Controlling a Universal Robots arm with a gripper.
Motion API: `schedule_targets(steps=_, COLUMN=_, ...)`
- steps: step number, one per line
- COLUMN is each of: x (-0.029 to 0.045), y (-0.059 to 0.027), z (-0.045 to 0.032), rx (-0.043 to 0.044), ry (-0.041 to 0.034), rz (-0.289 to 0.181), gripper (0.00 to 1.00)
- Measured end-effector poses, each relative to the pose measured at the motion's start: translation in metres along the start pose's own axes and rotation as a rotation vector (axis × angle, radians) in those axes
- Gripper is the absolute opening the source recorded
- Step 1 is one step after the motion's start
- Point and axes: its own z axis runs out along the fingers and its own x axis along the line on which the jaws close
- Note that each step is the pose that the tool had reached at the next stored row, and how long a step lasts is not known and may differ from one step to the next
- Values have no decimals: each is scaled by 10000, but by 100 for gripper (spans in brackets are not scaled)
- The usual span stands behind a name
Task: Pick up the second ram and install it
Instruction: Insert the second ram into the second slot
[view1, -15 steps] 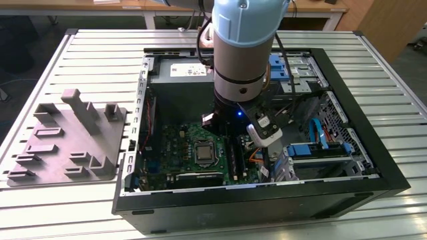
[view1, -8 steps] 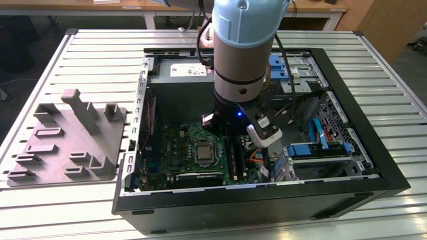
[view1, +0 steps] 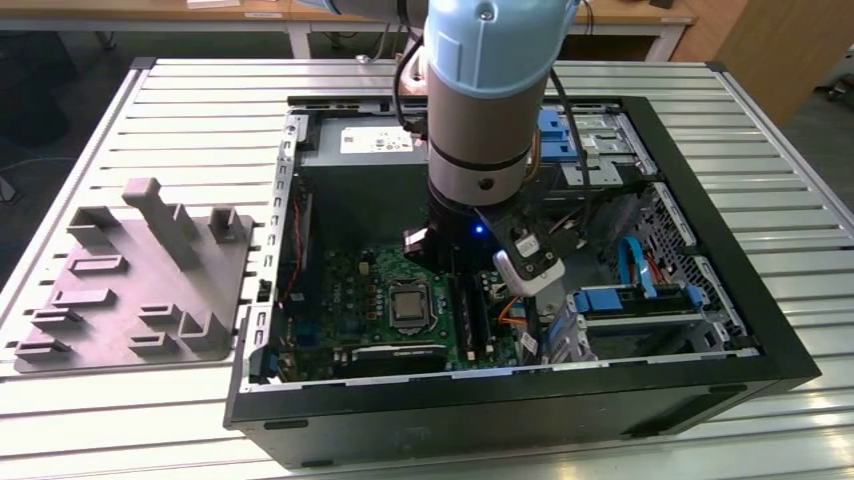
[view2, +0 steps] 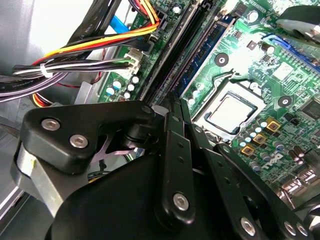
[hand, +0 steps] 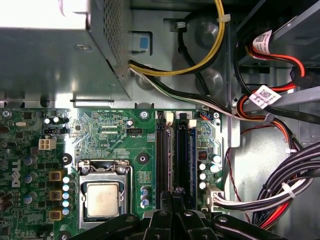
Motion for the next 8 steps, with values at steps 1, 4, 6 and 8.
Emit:
schedule_targets(steps=1, x=0, y=0, z=0, rx=2, ry=1, rz=0, gripper=12)
schedule_targets(steps=4, x=0, y=0, z=2, rx=2, ry=1, rz=0, gripper=12)
schedule_targets(steps=6, x=0, y=0, z=5, rx=0, ry=0, rz=0, gripper=12)
schedule_targets(steps=8, x=1, y=0, z=9, rx=0, ry=0, rz=0, gripper=12)
